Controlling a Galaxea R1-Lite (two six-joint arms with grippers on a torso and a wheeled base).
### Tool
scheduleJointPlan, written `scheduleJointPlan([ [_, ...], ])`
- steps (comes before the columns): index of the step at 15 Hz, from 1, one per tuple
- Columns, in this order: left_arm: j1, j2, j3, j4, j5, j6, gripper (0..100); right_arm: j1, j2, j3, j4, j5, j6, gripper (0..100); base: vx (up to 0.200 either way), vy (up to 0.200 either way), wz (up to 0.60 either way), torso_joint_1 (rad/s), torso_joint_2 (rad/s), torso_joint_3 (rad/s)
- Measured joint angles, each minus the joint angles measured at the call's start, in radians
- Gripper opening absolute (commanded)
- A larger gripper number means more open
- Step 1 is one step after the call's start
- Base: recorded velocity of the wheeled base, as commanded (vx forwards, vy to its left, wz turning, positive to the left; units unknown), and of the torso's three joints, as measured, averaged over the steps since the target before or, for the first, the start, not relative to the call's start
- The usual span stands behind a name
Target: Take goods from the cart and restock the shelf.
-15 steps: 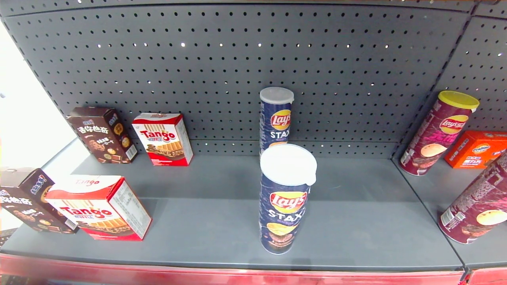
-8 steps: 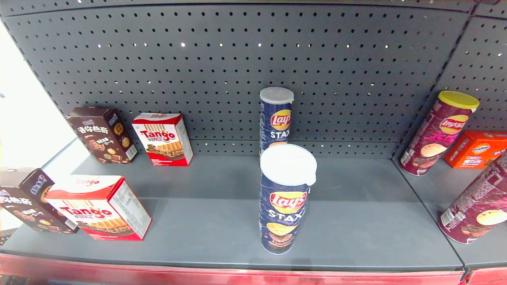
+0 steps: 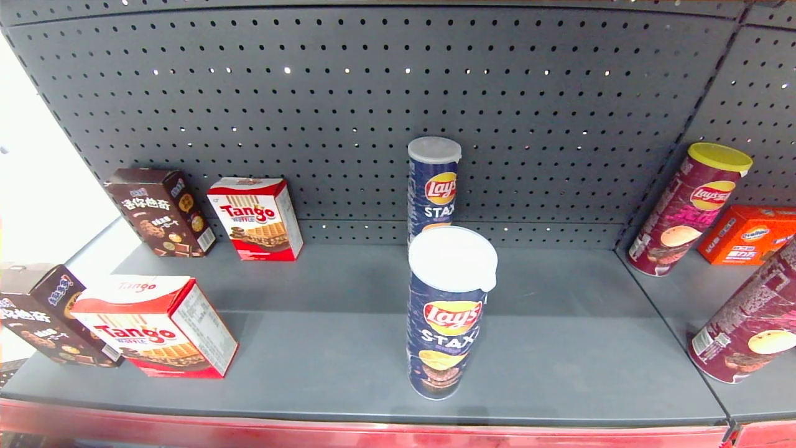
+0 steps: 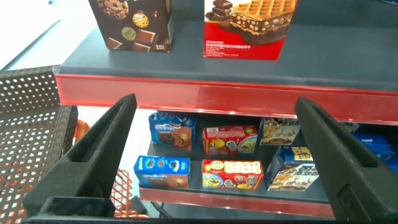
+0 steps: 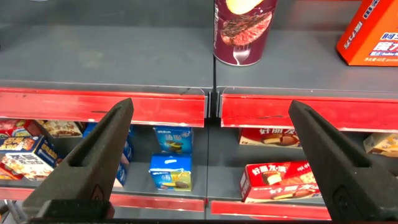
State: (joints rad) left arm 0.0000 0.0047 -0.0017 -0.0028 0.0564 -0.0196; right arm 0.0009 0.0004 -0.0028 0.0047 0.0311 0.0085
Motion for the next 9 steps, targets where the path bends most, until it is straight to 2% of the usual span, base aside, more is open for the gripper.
scheduleJointPlan([
  [9, 0.0, 0.0, 0.0, 0.0, 0.001, 0.001, 100, 0.0, 0.0, 0.0, 0.0, 0.001, -0.005, 100, 0.0, 0.0, 0.0, 0.0, 0.0, 0.0],
])
